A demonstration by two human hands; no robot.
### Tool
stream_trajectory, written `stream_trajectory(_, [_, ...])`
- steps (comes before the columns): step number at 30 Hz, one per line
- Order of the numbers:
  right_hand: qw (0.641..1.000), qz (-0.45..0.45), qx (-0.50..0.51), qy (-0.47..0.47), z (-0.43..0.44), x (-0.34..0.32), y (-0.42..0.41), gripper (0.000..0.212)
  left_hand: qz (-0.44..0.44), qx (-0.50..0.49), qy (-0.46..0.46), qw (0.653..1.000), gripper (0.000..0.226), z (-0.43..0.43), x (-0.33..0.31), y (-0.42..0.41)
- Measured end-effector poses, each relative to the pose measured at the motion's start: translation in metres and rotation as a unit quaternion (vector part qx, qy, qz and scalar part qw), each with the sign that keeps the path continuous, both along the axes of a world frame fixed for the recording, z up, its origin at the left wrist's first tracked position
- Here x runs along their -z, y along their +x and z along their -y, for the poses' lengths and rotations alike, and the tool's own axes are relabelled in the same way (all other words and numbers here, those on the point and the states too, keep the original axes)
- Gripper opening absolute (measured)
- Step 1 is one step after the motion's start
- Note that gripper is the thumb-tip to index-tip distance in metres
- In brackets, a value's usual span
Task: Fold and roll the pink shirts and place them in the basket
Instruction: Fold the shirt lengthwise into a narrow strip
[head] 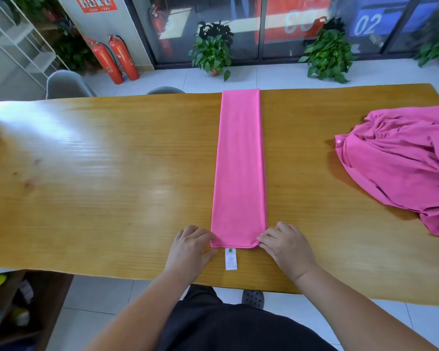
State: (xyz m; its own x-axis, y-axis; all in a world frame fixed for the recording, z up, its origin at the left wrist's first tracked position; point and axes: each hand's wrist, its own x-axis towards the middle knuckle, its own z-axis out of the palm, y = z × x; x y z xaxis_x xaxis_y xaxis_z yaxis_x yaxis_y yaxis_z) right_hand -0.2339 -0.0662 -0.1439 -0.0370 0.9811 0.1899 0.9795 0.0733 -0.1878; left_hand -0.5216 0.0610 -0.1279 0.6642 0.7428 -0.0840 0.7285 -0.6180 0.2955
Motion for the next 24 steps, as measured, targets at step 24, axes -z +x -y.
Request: stream_trajectory(24, [0.978, -0.141, 0.151, -0.037, 0.013, 0.000, 0.004, 0.028, 0.093, -0.096, -0.108, 0.985, 0.009, -0.014, -0.004, 0.031])
